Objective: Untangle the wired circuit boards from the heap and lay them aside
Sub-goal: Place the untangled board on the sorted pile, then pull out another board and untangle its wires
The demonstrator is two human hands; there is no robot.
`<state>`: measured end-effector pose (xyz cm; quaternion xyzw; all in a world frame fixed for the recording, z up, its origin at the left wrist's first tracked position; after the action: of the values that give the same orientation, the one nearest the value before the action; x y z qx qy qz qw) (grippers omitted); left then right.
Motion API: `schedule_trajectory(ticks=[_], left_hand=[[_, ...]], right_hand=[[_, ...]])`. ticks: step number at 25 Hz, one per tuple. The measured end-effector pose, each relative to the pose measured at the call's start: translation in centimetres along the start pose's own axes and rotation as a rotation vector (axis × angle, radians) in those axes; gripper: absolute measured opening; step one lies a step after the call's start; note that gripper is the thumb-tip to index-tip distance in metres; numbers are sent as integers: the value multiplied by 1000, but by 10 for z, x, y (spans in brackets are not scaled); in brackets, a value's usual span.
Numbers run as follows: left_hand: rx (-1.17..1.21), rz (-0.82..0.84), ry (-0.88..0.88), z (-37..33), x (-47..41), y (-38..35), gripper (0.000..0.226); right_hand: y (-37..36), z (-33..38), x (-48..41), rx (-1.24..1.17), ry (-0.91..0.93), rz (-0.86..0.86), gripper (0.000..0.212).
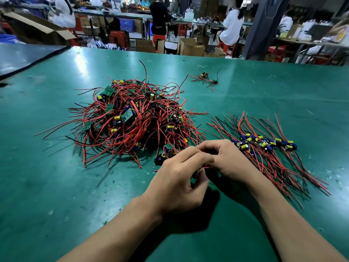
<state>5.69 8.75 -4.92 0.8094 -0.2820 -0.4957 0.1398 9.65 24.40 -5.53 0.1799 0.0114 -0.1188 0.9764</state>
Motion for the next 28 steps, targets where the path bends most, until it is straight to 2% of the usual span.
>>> schedule_trajectory(ticks=[2,4,9,10,13,16,18,21,24,28], left_hand=[[-17,-6,37,3,0,1,31],[-25,-25,112,7,0,3,26],[-13,-142,320,21,-2,11,17],[-11,-157,342,23,-3,11,14],[-31,-184,427,30,-2,8,9],[-39,-171,470,35,-1,5,15],[-49,-155,474,37,-1,4,16],[-83,-129,468,38,-1,2,15],[-95,-104,472,36,-1,3,18],[-2,-147,509,33,-5,7,24]], right_hand=[[5,-2,-2,-30,-11,-144,2],[13,-3,-5,-21,7,-245,7],[21,-3,-6,-252,-17,-291,6],[21,-3,-6,-197,-11,-273,6],[21,-7,-5,171,37,-305,7],[29,-9,-4,229,76,-470,11],[33,-9,-3,288,75,-509,12],[26,-6,-2,463,143,-474,9],[7,-2,-2,696,228,-410,20],[-4,-2,-6,839,217,-300,26]])
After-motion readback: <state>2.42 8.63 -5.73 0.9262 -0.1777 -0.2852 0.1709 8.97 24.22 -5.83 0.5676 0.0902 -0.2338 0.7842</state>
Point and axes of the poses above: each hand's wrist, its own x-axis away from the middle knuckle, its own y-axis out of the back of the hand, z = x × y, the point moved 2 cm from there along -x, towards the middle knuckle, and after that the axes turned 1 degree about y, right-handed, at the moved point
